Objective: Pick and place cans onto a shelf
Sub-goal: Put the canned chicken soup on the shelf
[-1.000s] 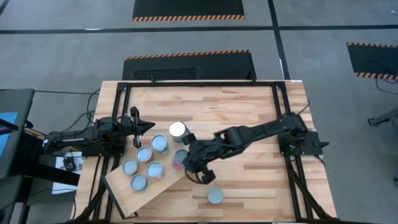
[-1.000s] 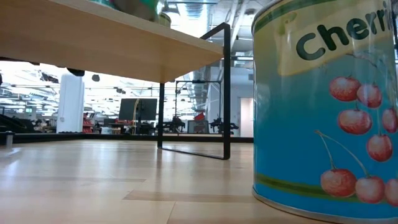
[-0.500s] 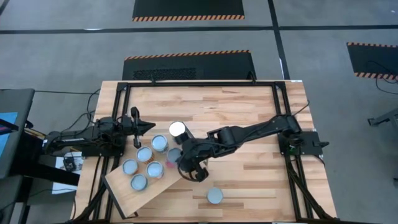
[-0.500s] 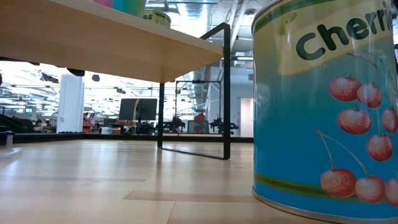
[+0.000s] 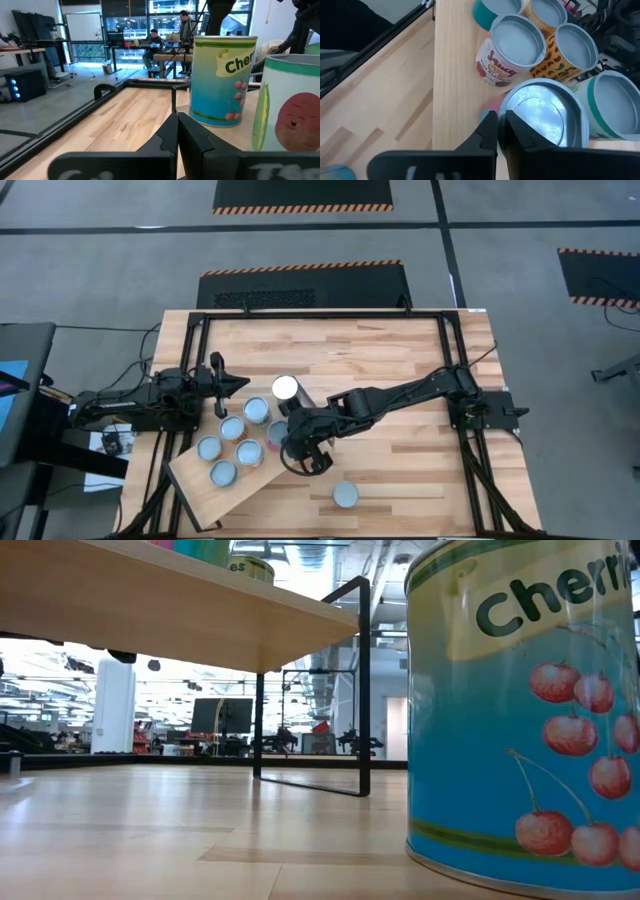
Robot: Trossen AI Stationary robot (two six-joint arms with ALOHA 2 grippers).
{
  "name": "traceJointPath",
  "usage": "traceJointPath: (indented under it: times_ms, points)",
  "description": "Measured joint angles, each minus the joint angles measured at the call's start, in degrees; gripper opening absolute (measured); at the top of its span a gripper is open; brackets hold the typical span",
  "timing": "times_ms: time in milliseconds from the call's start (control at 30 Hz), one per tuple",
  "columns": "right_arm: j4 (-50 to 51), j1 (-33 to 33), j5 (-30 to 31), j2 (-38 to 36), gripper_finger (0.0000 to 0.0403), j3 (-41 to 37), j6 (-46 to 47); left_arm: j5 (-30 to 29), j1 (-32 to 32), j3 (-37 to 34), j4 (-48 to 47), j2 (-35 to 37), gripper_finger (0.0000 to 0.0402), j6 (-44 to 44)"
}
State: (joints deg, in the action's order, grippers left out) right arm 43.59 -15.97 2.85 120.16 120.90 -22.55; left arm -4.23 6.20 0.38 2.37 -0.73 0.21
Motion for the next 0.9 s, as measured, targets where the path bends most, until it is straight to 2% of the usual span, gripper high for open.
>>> traceJointPath:
  times_ms: [667, 800, 900]
  points:
    - [-3.23, 0.16, 0.07, -0.11, 0.0138, 0.28, -1.57, 0.01, 0.00, 0.00, 0.02, 0.00, 0.0000, 0.00]
    - [-0.96, -0.67, 1.90, -1.33, 0.0138, 2.39, -1.82, 0.02, 0.00, 0.00, 0.02, 0.00, 0.0000, 0.00]
    - [4.18, -0.86, 1.70, -3.05, 0.0109, 2.97, -1.24, 0.02, 0.00, 0.00, 0.06, 0.00, 0.0000, 0.00]
